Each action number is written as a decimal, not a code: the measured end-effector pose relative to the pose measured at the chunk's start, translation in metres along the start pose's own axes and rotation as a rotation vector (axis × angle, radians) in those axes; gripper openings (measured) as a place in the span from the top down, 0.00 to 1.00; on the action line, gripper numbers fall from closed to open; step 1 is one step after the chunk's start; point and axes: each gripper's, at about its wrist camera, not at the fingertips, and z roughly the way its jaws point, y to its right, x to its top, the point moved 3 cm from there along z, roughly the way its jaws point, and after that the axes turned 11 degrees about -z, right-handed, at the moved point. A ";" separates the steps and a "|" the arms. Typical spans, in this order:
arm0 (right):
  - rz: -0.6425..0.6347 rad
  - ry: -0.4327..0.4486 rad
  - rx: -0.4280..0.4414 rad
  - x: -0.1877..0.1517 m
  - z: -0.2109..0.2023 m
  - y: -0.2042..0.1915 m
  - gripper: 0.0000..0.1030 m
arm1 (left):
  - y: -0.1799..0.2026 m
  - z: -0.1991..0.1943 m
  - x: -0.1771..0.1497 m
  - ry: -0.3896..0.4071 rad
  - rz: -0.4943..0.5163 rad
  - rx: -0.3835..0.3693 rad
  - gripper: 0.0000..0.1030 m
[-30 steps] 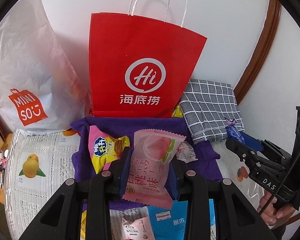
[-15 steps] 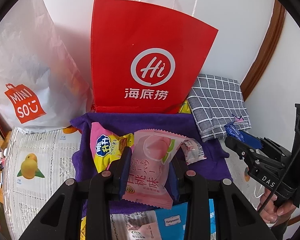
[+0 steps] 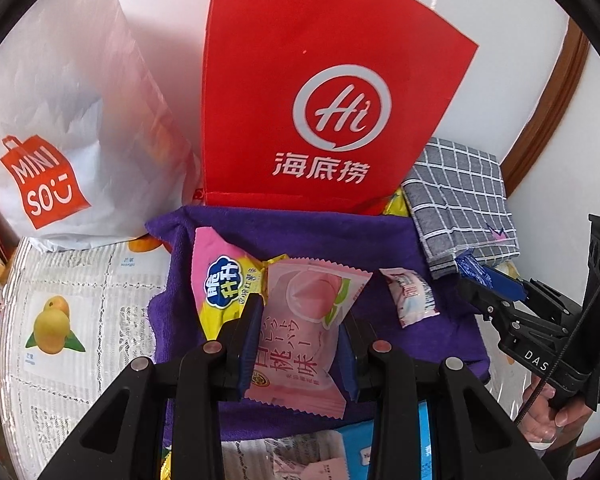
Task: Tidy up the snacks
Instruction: 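Lower both held packets over the purple towel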
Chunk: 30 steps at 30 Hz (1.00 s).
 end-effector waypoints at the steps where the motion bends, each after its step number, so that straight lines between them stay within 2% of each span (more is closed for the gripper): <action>1: 0.000 -0.005 0.002 -0.001 0.002 0.001 0.57 | -0.002 0.002 0.001 -0.003 -0.002 0.002 0.69; 13: -0.047 -0.067 0.009 -0.013 0.025 0.006 0.57 | -0.023 0.015 0.003 -0.037 -0.035 0.024 0.69; 19: -0.052 -0.092 0.039 -0.018 0.031 0.007 0.57 | -0.029 0.019 0.000 -0.050 -0.030 0.034 0.69; 30: -0.065 -0.129 0.037 -0.031 0.037 0.010 0.57 | -0.033 0.025 -0.005 -0.077 -0.038 0.058 0.69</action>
